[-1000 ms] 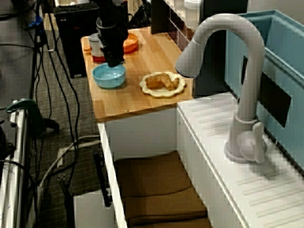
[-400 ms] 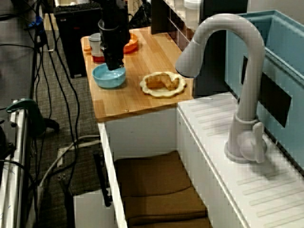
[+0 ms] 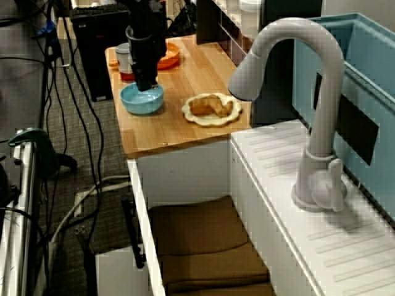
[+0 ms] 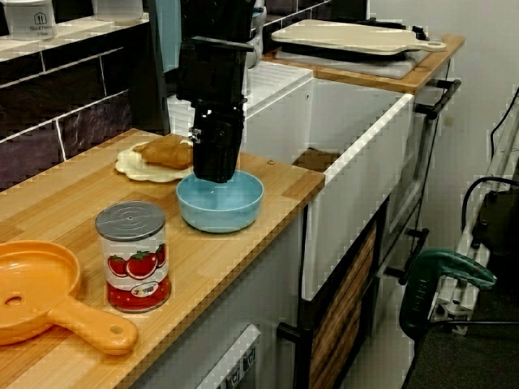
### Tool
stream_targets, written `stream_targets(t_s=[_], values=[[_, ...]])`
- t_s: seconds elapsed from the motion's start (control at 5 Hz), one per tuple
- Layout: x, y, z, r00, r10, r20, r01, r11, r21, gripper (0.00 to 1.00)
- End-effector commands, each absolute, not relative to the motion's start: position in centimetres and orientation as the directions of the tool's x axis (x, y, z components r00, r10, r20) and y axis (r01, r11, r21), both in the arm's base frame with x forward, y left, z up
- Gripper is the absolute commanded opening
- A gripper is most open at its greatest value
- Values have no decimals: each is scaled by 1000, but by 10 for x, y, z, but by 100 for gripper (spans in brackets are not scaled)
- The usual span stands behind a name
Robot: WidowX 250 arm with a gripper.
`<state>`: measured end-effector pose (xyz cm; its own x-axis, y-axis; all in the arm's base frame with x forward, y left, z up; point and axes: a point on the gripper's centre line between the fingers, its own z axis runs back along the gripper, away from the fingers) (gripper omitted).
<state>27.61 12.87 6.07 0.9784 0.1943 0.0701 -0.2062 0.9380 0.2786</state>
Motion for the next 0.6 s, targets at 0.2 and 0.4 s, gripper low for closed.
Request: stream_targets(t_s=[0.2, 0.4], values=[[270, 139, 69, 968, 216, 125, -243, 932, 268, 100], [274, 139, 64, 965, 236, 112, -257, 931, 259, 100]])
